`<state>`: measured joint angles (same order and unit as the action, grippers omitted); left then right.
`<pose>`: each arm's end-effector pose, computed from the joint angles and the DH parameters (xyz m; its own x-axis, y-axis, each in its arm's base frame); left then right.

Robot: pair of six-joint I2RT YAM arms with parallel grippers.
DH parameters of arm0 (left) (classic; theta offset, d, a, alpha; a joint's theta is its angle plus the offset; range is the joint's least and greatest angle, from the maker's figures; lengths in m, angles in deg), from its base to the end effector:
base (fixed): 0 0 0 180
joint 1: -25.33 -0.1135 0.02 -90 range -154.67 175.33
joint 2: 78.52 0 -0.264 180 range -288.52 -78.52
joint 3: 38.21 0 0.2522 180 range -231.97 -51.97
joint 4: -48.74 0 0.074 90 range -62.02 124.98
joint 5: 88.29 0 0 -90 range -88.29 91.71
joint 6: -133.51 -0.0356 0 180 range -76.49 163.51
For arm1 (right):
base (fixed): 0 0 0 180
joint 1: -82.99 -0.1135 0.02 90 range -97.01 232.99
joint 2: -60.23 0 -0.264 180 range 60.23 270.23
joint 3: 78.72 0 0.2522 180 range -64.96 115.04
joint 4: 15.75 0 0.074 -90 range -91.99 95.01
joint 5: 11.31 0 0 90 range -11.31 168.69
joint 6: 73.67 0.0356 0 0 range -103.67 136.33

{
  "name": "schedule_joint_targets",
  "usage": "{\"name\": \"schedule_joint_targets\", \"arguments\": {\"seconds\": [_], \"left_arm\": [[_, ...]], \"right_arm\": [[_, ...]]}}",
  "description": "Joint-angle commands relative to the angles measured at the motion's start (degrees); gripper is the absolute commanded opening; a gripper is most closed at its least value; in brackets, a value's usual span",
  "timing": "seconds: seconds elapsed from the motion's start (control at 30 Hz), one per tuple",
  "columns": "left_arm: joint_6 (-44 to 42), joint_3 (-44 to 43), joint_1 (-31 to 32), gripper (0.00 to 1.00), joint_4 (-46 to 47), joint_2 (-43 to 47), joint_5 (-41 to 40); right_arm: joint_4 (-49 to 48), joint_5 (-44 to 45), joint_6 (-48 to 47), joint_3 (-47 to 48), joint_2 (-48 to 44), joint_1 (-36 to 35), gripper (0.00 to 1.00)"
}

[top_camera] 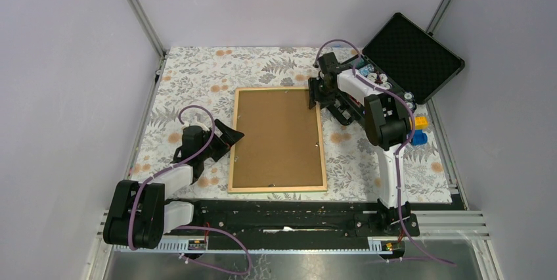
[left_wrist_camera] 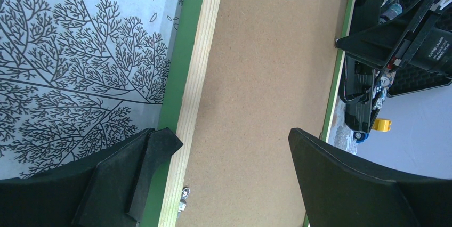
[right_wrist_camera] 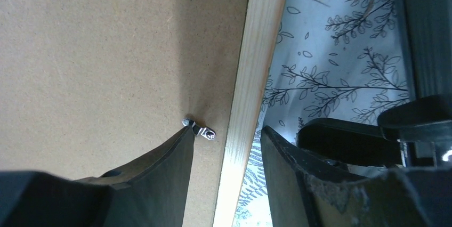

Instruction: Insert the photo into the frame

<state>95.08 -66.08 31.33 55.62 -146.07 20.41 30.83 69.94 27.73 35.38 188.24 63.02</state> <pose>0.2015 -0.0327 0.1381 -0.6224 -0.6807 -0.3864 -0.1939 0.6124 -0.7664 0.4504 0.1694 0.1659 -0.8824 -0.1128 -0.4567 -0.2383 0.9443 0.2271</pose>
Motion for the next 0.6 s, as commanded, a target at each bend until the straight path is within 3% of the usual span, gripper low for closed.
{"name": "schedule_joint_targets", "arguments": {"seconds": [0.0, 0.37, 0.57], "left_arm": [[0.3, 0.7, -0.3, 0.99, 2.4, -0.2, 0.5], [0.5, 1.0, -0.6, 0.99, 2.7, 0.1, 0.7], [0.5, 1.1, -0.6, 0.99, 2.8, 0.1, 0.7]], "right_arm": [[-2.0, -1.8, -0.1, -1.9, -1.8, -0.4, 0.56], [-2.2, 0.1, 0.9, -0.7, 0.4, -1.1, 0.56], [-2.5, 1.1, 3.3, 0.3, 2.0, -1.2, 0.48]]}}
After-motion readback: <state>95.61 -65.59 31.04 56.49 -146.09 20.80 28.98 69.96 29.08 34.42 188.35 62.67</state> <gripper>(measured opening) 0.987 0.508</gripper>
